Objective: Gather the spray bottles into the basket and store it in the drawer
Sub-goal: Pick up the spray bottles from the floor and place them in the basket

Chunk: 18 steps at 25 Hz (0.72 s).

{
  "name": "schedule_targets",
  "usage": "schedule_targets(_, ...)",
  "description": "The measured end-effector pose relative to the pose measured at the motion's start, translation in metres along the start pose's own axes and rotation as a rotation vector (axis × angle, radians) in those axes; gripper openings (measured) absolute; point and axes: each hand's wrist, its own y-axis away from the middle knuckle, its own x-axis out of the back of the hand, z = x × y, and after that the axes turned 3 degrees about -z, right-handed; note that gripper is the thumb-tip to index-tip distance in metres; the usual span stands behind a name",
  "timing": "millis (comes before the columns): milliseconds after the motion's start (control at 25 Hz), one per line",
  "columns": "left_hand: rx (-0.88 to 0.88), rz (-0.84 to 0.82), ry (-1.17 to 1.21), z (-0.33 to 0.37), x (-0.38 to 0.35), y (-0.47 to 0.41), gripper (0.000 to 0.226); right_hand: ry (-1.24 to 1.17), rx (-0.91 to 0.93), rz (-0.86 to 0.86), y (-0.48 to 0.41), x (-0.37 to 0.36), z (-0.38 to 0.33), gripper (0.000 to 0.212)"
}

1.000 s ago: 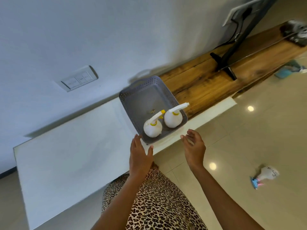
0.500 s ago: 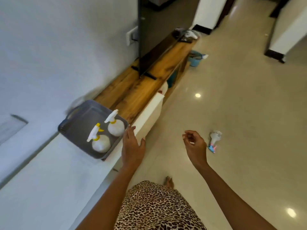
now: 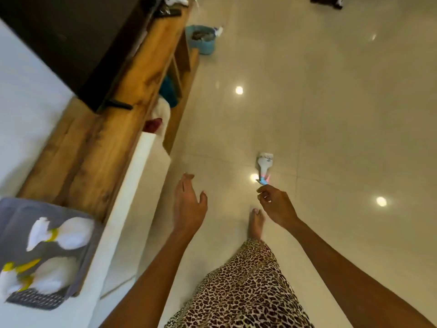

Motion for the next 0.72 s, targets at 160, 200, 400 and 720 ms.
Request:
schedule_targets(160,0.095,-0.123,-0.066,0.015,-0.079,-0.081,0.049,0.292,-0.106,-0.282,-0.09,0.028,0.055,0.03)
schedule_targets(200,0.116,-0.153,-0.09,0.013,-0.1,-0.098,0.05,0.381,-0.107,-0.345,-0.111,0.031,0.069,0.033)
schedule_targets(400,0.184,-0.281,-0.143,-0.018,-0.233,-0.186,0.056,0.906,0.082,-0.532,-0.248,0.007,0.159,0.033)
schedule_targets(720,0.173,-0.416,-0.207,-0.157,-0.423,-0.29,0.056,1.343,0.489,-0.567,-0.429,-0.123,0.328,0.041)
